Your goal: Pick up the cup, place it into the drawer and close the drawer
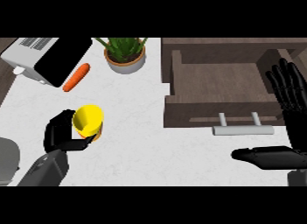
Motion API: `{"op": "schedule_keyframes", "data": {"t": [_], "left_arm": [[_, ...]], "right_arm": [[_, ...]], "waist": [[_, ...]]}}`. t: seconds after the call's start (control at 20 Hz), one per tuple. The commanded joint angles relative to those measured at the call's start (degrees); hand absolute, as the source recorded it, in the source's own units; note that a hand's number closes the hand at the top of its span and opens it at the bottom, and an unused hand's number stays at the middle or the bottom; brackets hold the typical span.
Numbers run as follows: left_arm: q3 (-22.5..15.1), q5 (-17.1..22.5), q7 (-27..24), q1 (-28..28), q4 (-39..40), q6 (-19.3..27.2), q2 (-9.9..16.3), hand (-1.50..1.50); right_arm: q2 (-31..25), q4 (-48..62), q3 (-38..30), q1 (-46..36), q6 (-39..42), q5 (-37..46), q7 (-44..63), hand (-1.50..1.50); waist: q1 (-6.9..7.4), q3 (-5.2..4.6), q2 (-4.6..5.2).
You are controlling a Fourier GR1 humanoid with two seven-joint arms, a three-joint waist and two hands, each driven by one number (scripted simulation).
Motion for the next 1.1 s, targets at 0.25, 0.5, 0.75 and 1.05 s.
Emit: {"op": "schedule_keyframes", "data": {"t": [0.25,0.5,0.75,1.05], "left_arm": [[-1.3,0.7,-5.4,-2.0,-8.3,-5.8,-1.0,1.5],[-4.8,-0.1,2.1,-5.4,-15.3,-4.0,-2.5,1.5],[-8.8,-0.7,12.1,-6.6,-29.0,2.9,-4.7,1.5],[-12.2,-0.9,25.7,-12.5,-40.4,12.0,-9.0,1.5]], "right_arm": [[-0.4,0.8,-0.5,1.6,0.4,0.5,-1.7,-1.5],[-1.2,-0.4,-1.8,4.2,2.0,-1.1,-2.7,-1.5],[-1.6,-1.2,-3.4,5.6,2.0,-2.0,-2.2,-1.5],[-1.8,1.3,-4.6,3.4,2.1,-3.0,-3.3,-1.5]], "waist": [[0.58,0.13,-0.44],[0.81,0.22,-0.76],[1.6,0.28,-1.07],[1.24,0.24,-0.82]]}}
